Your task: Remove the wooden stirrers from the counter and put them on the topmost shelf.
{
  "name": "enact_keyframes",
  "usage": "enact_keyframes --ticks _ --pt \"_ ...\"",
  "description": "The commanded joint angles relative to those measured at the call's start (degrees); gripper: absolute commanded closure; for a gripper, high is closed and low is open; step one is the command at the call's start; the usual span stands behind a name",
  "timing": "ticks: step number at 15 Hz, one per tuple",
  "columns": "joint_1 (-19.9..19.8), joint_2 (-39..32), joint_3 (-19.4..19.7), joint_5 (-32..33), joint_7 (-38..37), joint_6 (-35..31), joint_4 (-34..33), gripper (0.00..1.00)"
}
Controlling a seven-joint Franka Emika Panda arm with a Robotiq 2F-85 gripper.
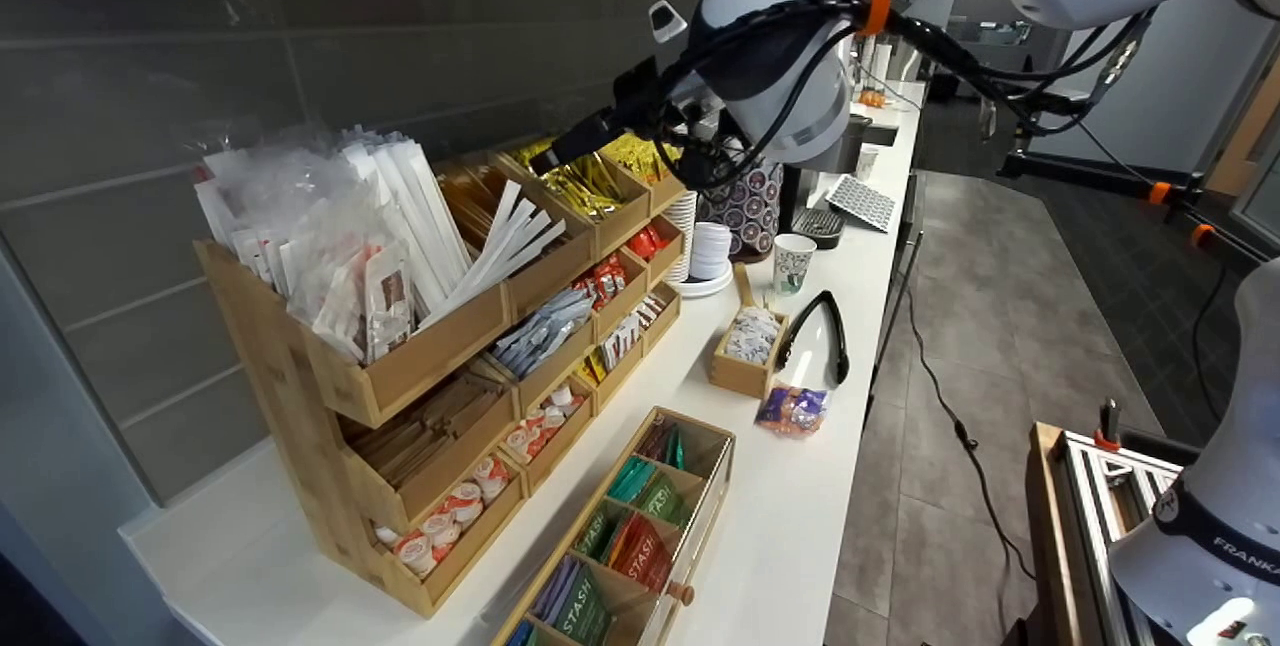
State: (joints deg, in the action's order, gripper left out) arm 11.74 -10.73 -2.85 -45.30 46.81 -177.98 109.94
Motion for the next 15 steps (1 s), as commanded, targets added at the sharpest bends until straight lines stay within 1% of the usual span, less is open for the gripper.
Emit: enact_keyframes --ticks 1,4,7,8,9,11,15 --pt "2.3 8.5 4.5 8.3 -7.3 7.7 9.0 0.00" --pt "1.6 13.3 6.1 19.8 -15.7 13.9 12.7 0.00" --pt "-0.1 18.1 6.0 29.6 -23.0 20.7 14.3 0.00" --pt "-0.5 19.3 5.7 31.5 -24.5 22.6 14.4 0.00" --pt "-2.9 20.7 3.6 33.7 -26.6 24.5 14.6 0.00" --pt "-4.0 23.2 2.8 37.8 -30.2 27.9 14.7 0.00" --pt "-5.8 26.6 1.4 42.8 -35.0 35.0 14.8 0.00"
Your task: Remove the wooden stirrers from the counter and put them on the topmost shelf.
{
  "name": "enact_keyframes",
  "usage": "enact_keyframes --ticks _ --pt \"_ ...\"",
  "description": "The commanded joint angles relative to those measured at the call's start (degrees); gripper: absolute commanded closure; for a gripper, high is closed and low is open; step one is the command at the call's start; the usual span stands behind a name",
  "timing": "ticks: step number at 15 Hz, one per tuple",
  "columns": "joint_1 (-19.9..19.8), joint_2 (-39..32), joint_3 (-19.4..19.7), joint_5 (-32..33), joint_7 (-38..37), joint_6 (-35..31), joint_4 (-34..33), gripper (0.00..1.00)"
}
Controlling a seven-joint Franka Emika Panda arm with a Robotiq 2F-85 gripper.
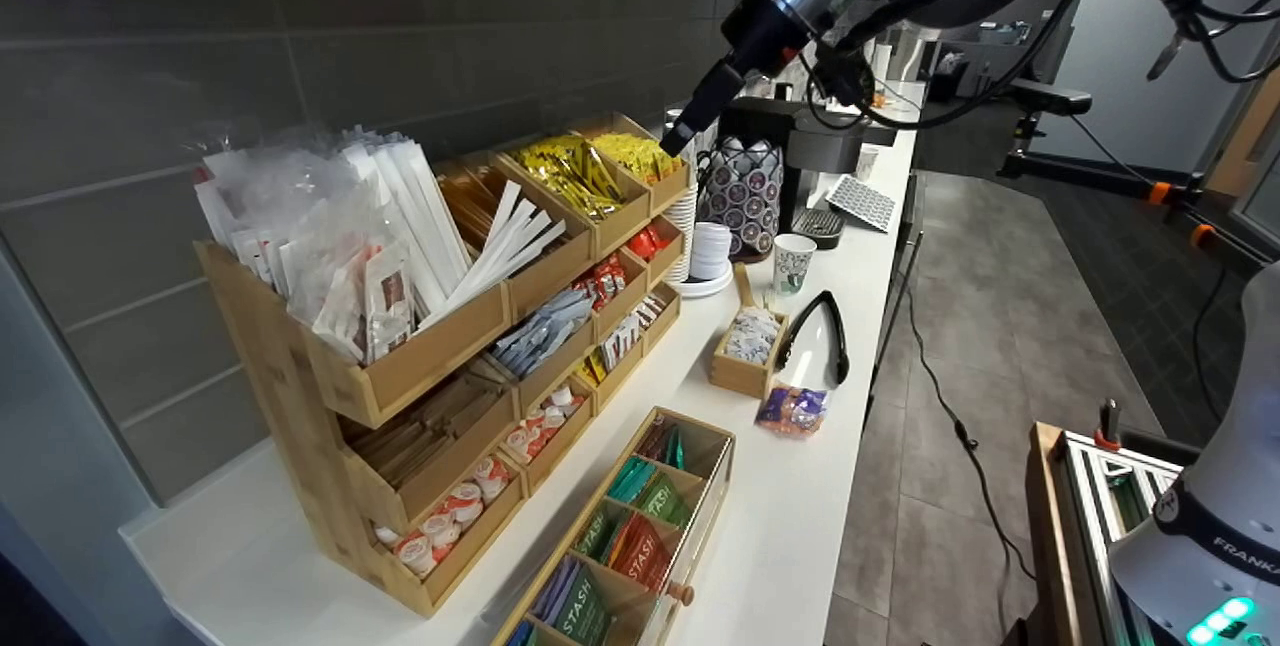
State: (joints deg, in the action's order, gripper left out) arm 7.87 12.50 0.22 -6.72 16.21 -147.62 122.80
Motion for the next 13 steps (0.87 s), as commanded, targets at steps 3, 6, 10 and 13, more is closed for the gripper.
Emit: enact_keyframes --ticks 3,6,10,13 --pt "-3.1 5.0 -2.4 7.4 -7.4 10.7 1.6 0.00" --pt "-2.9 5.9 -2.0 6.9 -6.6 16.5 1.1 0.00" --pt "-2.7 5.1 -1.6 5.8 -5.3 17.3 0.3 0.00" --pt "-2.8 5.1 -1.6 5.8 -5.4 17.4 0.3 0.00"
